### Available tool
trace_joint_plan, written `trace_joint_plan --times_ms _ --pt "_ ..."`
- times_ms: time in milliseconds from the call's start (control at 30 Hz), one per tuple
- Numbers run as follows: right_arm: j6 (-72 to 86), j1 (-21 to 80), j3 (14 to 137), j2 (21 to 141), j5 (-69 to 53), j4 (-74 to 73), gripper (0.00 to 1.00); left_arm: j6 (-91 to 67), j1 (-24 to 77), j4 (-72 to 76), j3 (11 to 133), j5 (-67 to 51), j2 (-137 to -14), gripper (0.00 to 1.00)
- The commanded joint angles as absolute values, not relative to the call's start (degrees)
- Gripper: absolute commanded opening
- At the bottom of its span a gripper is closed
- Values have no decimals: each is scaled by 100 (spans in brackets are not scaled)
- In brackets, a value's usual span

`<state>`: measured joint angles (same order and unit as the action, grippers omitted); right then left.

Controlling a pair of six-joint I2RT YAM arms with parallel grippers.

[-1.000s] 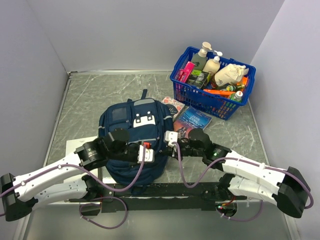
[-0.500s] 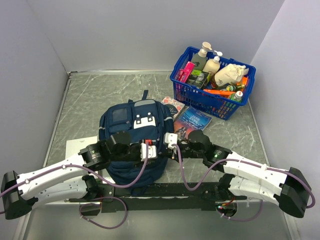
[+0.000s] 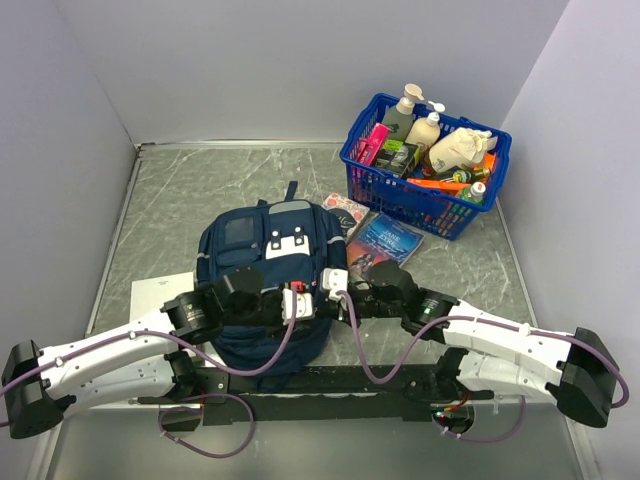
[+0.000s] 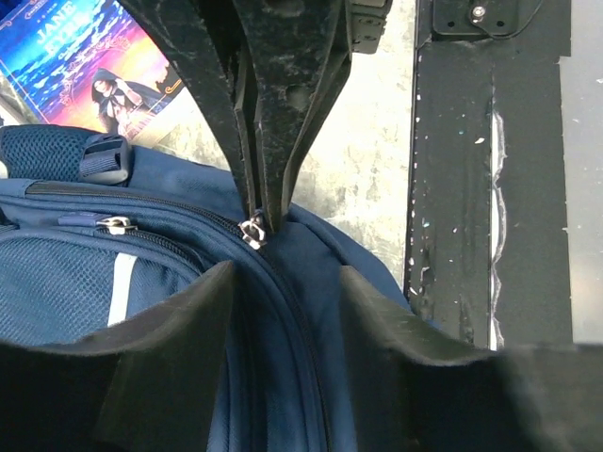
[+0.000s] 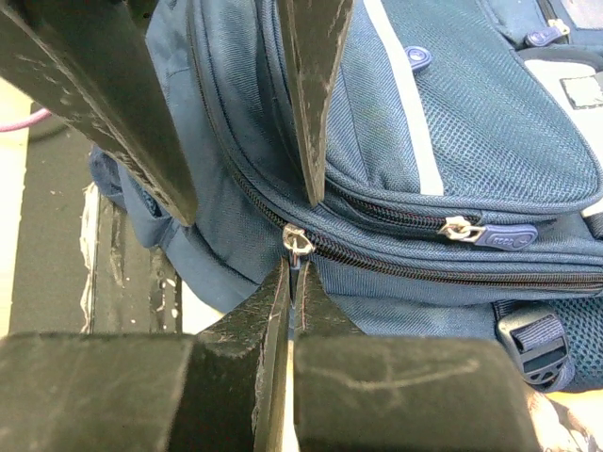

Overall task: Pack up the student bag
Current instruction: Zip the student bag at the center of the board.

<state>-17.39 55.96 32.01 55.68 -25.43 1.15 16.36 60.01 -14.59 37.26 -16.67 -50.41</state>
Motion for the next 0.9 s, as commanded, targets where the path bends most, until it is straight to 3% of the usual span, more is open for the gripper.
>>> trace_joint_plan --times_ms 0,33,67,133,467,867 --pt "-1670 5792 3770 5458 -2927 721 0 1608 5994 -1415 3499 -1433 -5027 44" --pt "-1670 5801 3779 5449 -2927 712 0 1652 5994 -1389 3472 -1354 -5019 38" --pt "-1661 5809 3797 5441 -2918 712 0 1687 6003 -1354 3454 -1293 -5010 23" --pt "-1661 5810 3806 5432 -2909 695 0 1749 5994 -1310 3428 -1187 -5019 1" --pt "-1740 5441 3911 5782 -1961 -262 0 2179 5994 -1301 3507 -1063 -4878 1" --pt "-1679 4360 4324 6414 -1942 -466 0 2558 5994 -1722 3656 -1687 -4729 1"
